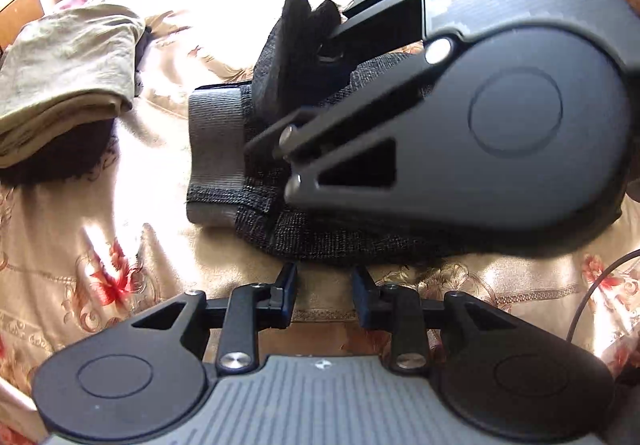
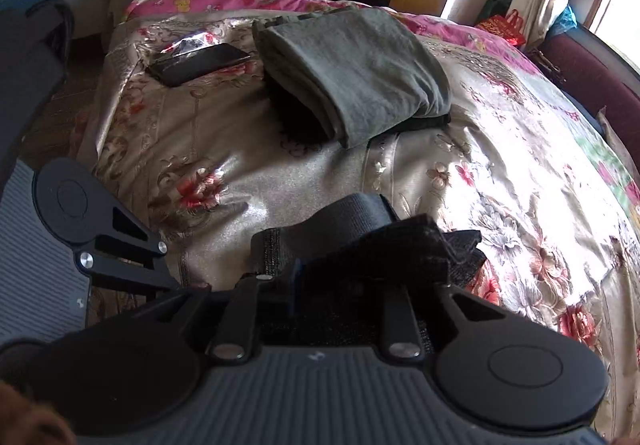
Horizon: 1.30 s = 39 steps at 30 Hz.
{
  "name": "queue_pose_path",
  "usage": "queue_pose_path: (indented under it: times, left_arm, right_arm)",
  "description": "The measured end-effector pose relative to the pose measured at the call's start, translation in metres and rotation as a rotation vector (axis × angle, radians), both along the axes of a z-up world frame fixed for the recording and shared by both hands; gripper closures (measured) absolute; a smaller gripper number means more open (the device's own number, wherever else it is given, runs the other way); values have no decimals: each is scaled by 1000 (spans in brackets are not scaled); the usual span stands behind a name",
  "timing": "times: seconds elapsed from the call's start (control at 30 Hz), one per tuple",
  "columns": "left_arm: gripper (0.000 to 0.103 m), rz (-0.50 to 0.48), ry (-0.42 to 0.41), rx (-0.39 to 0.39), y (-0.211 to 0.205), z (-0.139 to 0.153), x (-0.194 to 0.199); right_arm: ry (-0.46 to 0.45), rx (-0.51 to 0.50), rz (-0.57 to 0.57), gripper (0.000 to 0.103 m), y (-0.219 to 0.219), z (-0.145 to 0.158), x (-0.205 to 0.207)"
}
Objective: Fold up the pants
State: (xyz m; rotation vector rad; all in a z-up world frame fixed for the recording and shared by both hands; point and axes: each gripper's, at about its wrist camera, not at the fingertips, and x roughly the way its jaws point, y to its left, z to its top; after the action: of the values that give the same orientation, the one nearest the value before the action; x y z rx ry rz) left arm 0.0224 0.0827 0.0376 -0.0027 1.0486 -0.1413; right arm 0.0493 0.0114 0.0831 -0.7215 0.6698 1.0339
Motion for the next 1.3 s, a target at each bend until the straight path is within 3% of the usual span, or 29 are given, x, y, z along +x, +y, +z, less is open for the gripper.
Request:
queue_pose_path:
  times: [0.13, 0.27, 0.43, 0.57, 0.73, 0.97, 1.13, 1.3]
  left_arm:
    - [57, 8, 9, 17, 2, 1, -3]
    - [56, 15, 6, 34, 6, 2, -1]
    - [57, 17, -17, 55, 3, 3, 13]
    - [57, 33, -9, 46, 4, 5, 10]
    - [57, 42, 28, 52, 3, 4, 10]
    - [57, -45, 53, 99, -22, 11, 12]
    - [57, -110, 48, 127, -43, 19, 17]
    - [57, -162, 49, 140, -66, 24, 22]
  right_arm:
    - [-19, 35, 56, 73, -7, 4, -8]
    - [10, 16, 12, 71, -23, 0, -11]
    - [96, 14, -191, 71, -76, 3, -6]
    - [220, 15, -448, 70, -143, 7, -6]
    - [103, -119, -602, 70, -203, -4, -29]
    - [-47, -270, -527, 70, -229, -43, -54]
    - [-41, -223, -526, 64, -245, -41, -67]
    - [-97, -261, -486, 62, -255, -52, -75]
